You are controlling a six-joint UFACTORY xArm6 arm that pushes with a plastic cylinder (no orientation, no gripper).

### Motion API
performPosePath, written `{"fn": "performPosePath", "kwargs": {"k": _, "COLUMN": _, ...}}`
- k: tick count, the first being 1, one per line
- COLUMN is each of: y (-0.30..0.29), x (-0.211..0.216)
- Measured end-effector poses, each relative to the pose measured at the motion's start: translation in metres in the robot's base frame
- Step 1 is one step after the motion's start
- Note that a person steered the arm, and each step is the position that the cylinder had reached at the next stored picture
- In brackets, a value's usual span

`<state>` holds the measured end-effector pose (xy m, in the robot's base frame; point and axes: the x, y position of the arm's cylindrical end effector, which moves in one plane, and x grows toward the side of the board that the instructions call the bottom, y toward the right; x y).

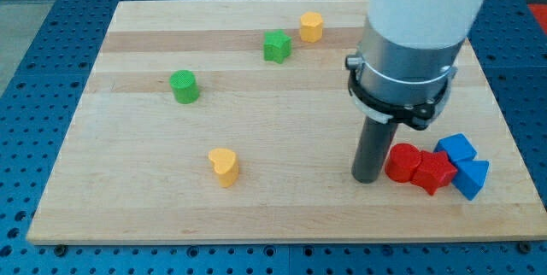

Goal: Place yellow heart right horizontally towards green circle

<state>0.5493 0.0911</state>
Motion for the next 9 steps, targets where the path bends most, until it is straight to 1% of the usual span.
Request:
{"fn": "performPosePath", "kwargs": {"k": 1, "y": -0.031, "x": 0.001}}
{"fn": "performPosePath", "kwargs": {"k": 2, "y": -0.038, "x": 0.001}}
{"fn": "performPosePath", "kwargs": {"k": 3, "y": -0.107, "x": 0.023}}
{"fn": "performPosePath", "kwargs": {"k": 4, "y": -0.121, "x": 0.028}}
{"fn": "performPosePath", "kwargs": {"k": 5, "y": -0.165, "x": 0.054}}
{"fn": "performPosePath", "kwargs": {"k": 7, "y": -0.175, "x": 0.055}}
{"fn": "performPosePath", "kwargs": {"k": 8, "y": -0.173, "x": -0.024}}
{"fn": "performPosePath", "kwargs": {"k": 9, "y": -0.173, "x": -0.039}}
